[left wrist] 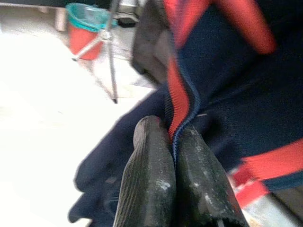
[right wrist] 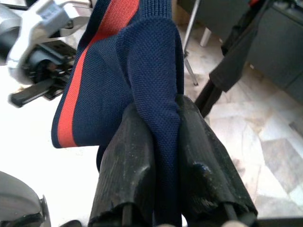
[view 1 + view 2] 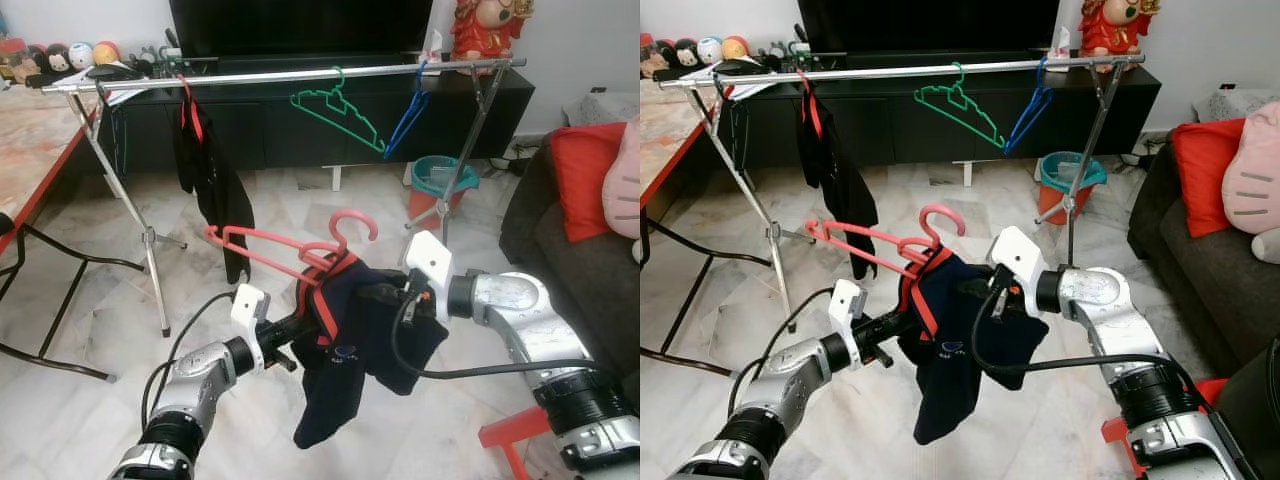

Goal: Hang hanger

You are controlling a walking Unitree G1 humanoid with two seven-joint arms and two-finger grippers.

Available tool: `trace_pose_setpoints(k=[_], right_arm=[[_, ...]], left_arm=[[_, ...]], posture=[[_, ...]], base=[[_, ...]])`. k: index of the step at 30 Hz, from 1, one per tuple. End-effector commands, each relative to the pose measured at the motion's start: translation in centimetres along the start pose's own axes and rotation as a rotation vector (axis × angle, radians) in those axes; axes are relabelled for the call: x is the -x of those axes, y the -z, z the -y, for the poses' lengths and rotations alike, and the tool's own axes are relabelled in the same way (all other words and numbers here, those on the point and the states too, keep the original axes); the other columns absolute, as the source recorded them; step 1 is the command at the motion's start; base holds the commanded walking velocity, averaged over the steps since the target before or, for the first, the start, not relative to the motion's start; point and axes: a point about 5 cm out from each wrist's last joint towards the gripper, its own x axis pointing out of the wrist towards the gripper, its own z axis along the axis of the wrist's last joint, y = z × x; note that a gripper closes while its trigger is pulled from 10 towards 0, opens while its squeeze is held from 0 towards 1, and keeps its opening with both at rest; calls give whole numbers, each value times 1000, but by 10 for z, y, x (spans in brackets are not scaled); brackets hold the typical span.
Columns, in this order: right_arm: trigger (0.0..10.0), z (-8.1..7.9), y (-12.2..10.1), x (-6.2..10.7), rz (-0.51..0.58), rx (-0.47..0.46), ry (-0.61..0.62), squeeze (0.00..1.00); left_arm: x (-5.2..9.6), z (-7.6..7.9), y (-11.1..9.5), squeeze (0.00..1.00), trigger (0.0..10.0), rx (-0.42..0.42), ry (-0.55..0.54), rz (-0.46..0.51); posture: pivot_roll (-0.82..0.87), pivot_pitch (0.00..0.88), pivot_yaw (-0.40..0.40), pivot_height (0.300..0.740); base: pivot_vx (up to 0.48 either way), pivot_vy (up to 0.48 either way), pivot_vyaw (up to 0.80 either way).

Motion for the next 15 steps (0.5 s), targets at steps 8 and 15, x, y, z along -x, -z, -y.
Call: trace_pose_setpoints(k=[8,15], right_arm=[[0,2,4,31,-8,49,-70,0],[0,8,13,53,-67,41,-100,0]], left_arm=[[13,-26,3,0,10000,-82,-252,-76],[18,-28,10,0,10000,-88,-269,-97]], posture=[[2,0,49,740],[0,0,52,740]], base=[[0,0,0],[0,0,0]])
